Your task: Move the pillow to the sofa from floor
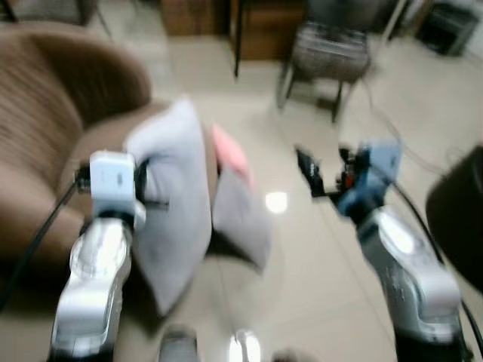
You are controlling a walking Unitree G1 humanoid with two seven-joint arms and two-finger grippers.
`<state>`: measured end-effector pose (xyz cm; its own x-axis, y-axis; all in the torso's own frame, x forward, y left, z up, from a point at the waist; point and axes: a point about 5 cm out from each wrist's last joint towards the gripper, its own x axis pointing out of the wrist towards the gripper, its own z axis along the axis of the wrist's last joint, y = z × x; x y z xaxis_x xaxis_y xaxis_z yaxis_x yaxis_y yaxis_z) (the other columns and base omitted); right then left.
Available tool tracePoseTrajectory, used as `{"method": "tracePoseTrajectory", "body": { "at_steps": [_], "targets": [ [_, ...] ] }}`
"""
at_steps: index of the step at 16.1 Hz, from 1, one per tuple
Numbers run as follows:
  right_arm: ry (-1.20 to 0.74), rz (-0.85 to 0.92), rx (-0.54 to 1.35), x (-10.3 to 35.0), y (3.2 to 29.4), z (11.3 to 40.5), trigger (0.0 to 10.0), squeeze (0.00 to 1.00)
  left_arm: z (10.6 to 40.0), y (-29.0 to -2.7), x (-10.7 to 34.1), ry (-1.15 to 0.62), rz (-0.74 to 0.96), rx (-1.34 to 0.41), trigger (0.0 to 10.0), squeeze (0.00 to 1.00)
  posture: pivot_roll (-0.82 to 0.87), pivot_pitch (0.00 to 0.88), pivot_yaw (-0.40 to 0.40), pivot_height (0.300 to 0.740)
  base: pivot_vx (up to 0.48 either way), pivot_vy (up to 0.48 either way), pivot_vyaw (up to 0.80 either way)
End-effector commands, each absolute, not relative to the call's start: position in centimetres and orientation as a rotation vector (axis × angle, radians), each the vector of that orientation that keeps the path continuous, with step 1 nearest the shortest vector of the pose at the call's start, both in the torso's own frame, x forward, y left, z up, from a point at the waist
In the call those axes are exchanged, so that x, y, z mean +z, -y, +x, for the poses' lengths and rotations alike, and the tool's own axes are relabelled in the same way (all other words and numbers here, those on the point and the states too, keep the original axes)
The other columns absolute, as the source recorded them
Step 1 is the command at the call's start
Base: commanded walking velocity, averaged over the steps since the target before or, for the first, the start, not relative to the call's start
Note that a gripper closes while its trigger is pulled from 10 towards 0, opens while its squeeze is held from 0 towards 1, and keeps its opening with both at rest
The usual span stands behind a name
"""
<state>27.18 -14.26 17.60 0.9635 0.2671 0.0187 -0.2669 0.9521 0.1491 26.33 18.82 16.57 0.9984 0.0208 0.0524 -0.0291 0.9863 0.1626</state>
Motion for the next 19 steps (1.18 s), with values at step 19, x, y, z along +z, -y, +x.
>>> {"method": "tracePoseTrajectory", "body": {
  "at_steps": [19],
  "targets": [
    [-0.013, -0.029, 0.134, 15.5, 16.2, 26.5, 10.0, 0.0, 26.1, -17.9, 16.8, 0.124, 0.176, -0.029, 10.0, 0.0, 0.07, 0.0, -0.084, 0.74, 0.0, 0.026, -0.16]
  ]
}}
